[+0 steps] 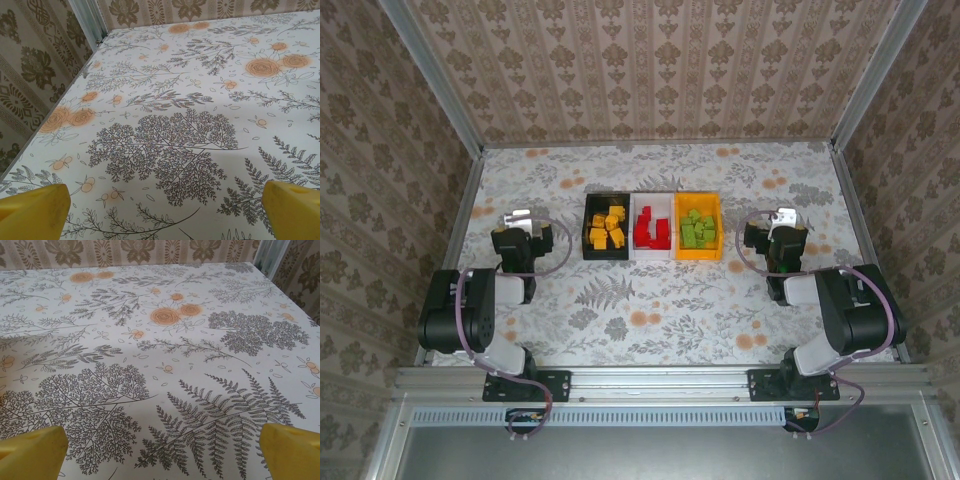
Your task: Sort the legos into containers by color
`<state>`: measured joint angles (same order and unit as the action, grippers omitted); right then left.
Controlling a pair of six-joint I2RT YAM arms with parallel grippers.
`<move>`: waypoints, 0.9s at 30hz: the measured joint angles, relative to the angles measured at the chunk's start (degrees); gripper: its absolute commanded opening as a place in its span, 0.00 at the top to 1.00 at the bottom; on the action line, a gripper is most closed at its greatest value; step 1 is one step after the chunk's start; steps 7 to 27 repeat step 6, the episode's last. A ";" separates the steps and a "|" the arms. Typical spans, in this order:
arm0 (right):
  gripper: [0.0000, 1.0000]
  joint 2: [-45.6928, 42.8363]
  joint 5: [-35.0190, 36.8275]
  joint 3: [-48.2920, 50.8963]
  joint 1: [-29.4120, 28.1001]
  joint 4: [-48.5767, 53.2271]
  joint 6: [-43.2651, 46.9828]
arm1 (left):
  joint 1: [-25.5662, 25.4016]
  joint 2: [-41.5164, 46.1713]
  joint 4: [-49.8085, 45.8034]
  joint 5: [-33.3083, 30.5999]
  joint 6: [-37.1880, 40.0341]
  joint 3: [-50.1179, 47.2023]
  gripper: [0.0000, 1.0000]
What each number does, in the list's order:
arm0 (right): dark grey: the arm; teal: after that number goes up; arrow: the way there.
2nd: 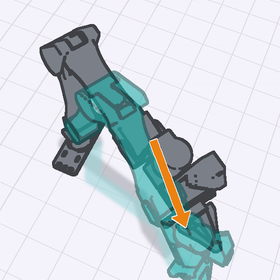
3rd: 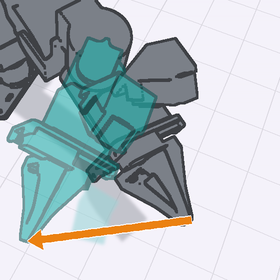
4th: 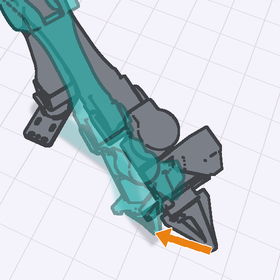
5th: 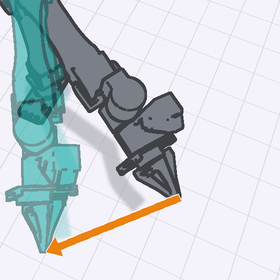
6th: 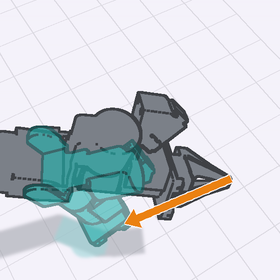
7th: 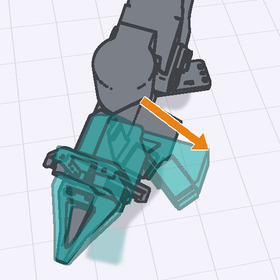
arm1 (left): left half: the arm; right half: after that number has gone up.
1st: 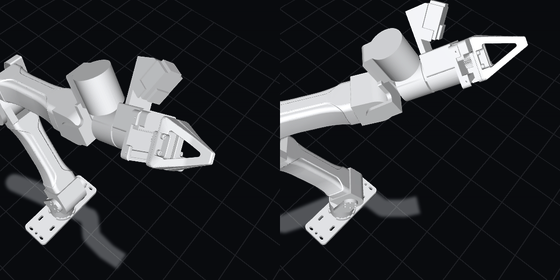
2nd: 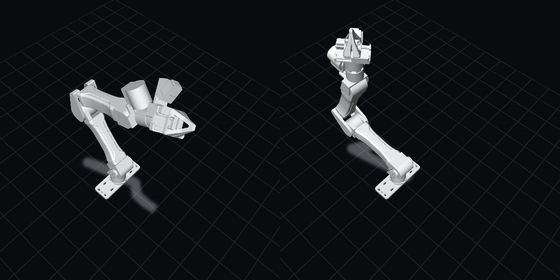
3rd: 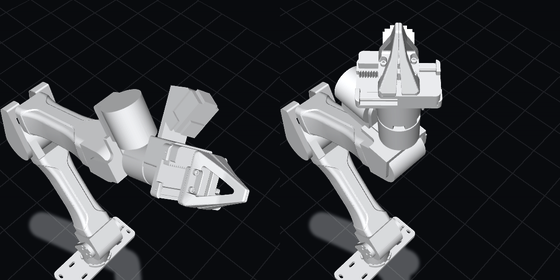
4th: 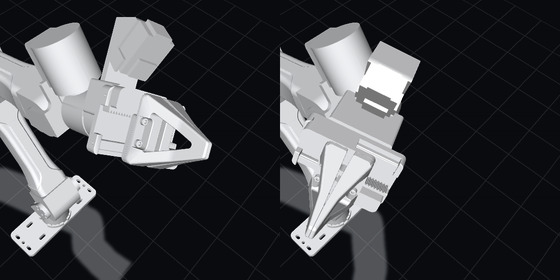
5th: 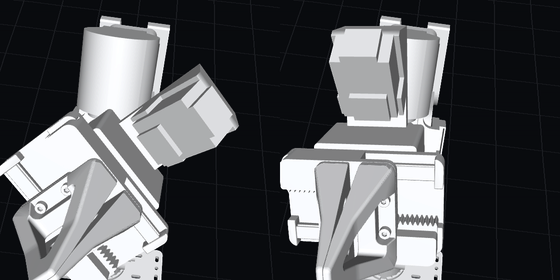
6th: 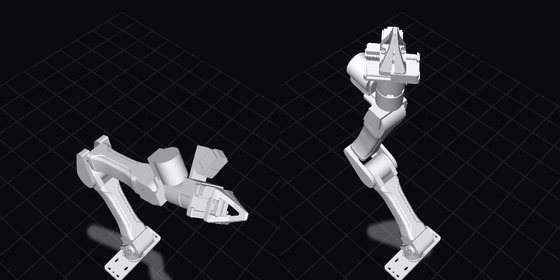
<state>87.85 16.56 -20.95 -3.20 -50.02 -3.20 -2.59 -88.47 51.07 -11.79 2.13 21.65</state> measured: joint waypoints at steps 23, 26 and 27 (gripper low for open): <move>0.00 0.00 -0.35 0.00 0.00 0.00 0.00 | 0.00 0.00 -0.02 0.00 0.00 0.00 0.00; 0.00 0.00 -0.35 0.00 0.00 0.00 0.00 | 0.00 0.00 -0.02 0.00 0.00 0.00 0.00; 0.00 0.00 -0.35 0.00 0.00 0.00 0.00 | 0.00 0.00 -0.02 0.00 0.00 0.00 0.00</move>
